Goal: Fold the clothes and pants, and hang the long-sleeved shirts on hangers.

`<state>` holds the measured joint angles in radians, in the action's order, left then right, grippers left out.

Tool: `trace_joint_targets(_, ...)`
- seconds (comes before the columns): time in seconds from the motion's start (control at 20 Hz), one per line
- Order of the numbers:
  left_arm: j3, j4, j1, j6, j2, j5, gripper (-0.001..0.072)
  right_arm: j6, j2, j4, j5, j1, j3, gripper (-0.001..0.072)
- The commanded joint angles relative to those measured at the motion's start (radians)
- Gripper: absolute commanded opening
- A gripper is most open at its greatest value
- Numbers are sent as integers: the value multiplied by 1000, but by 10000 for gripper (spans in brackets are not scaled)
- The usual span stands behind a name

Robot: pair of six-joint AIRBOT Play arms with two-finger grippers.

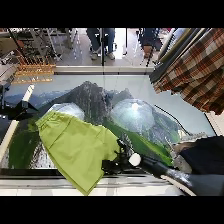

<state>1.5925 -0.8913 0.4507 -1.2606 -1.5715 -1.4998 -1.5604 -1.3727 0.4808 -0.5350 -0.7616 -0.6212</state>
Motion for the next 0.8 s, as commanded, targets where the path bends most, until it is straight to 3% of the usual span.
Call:
trace_joint_targets(0.0, 0, 98, -29, 15, 18, -21, 316, 10, -114, 17, 141, -37, -159, 18)
trace_joint_targets(0.05, -6, 96, -50, 16, 15, -21, 246, 0, -102, 110, 132, -11, -196, 14)
trace_joint_targets(0.2, -66, 79, -146, 40, 5, 4, 34, -213, -2, 546, -74, 161, -242, 13)
trace_joint_targets(0.3, -117, 41, -219, 60, -10, 49, 13, -315, 101, 870, -249, 299, -242, 13)
trace_joint_targets(0.4, -167, -27, -299, 60, -41, 120, 12, -278, 193, 1062, -396, 450, -242, 12)
trace_joint_targets(0.55, -194, -52, -413, 61, -137, 171, 13, -85, 280, 951, -449, 643, -253, 11)
trace_joint_targets(0.75, -194, -31, -547, 33, -277, 251, 13, -11, 237, 724, -416, 576, -488, 11)
